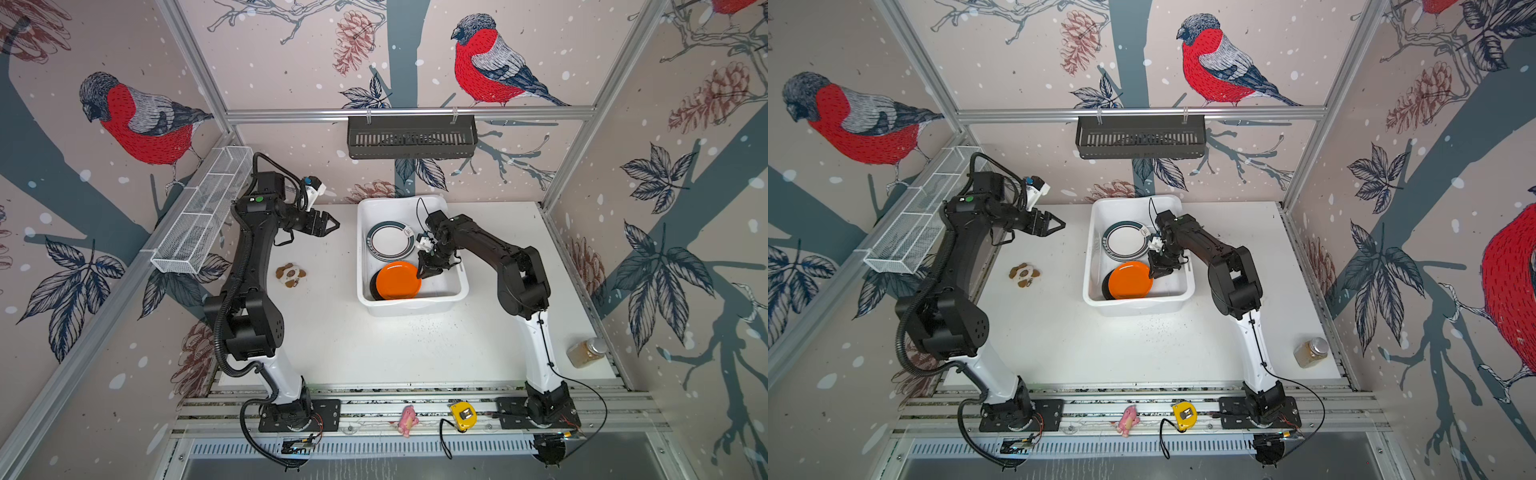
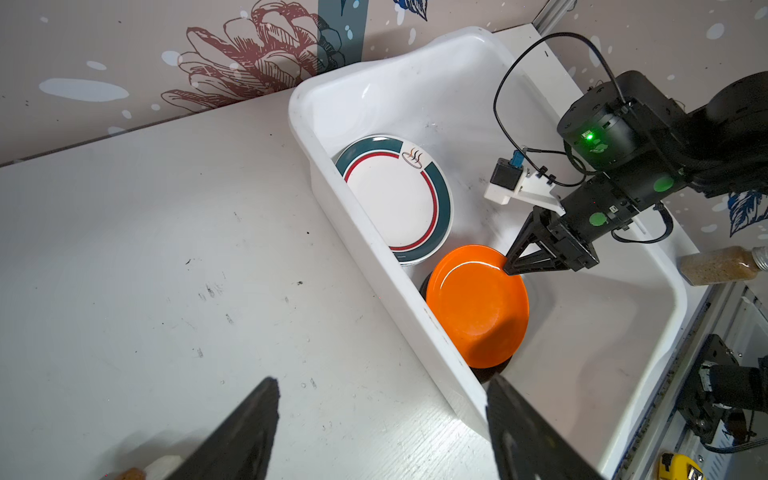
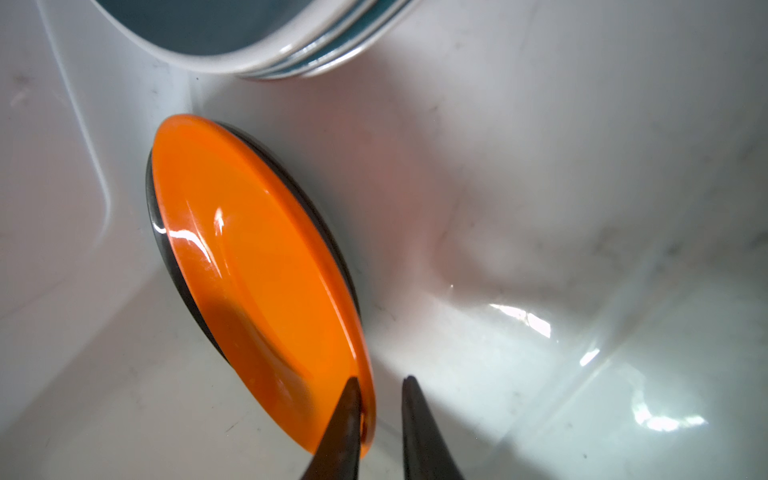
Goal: Place the plates into the plastic bin on the countertop
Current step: 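Lower the orange plate flat onto the black plate with the right gripper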
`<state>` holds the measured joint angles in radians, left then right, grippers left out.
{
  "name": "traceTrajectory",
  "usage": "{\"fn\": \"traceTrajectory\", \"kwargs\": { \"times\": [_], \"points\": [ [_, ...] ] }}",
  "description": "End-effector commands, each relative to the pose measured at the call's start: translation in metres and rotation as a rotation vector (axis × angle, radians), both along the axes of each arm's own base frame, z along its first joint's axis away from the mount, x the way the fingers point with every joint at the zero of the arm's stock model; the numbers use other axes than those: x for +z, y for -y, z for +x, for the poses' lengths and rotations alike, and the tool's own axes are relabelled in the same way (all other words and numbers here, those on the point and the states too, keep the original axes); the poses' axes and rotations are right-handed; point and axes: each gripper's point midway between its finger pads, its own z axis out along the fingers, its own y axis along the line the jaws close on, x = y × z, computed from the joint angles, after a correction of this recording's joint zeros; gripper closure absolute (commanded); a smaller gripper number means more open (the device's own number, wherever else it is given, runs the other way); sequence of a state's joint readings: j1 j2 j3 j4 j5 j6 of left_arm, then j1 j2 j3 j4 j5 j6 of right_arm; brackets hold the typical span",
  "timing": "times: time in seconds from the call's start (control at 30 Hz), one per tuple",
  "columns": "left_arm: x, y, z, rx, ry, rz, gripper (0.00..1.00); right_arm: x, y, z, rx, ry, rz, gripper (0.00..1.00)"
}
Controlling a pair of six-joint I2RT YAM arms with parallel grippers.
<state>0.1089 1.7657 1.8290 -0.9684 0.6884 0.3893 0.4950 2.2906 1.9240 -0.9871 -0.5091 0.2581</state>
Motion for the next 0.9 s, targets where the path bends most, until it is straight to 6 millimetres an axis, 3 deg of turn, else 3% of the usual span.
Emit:
{"fn": "traceTrajectory", "kwargs": {
  "times": [0.0,0.33,0.6,0.87],
  "points": [
    [0.006,0.001,-0.001,-0.016,0.029,-0.010,0.21,0.000,0.001,-0.003,0.014,0.000,-0.009,0.77],
    [0.002,0.003,-0.006,-0.027,0.019,-0.016,0.21,0.010,-0.001,-0.004,0.010,0.026,-0.017,0.71],
    [0.001,0.003,-0.008,-0.029,0.018,-0.016,0.21,0.023,-0.003,0.009,-0.002,0.080,-0.021,0.69],
    [0.002,0.003,-0.012,-0.026,0.018,-0.017,0.21,0.017,-0.013,0.018,-0.002,0.088,-0.009,0.72]
  ]
}}
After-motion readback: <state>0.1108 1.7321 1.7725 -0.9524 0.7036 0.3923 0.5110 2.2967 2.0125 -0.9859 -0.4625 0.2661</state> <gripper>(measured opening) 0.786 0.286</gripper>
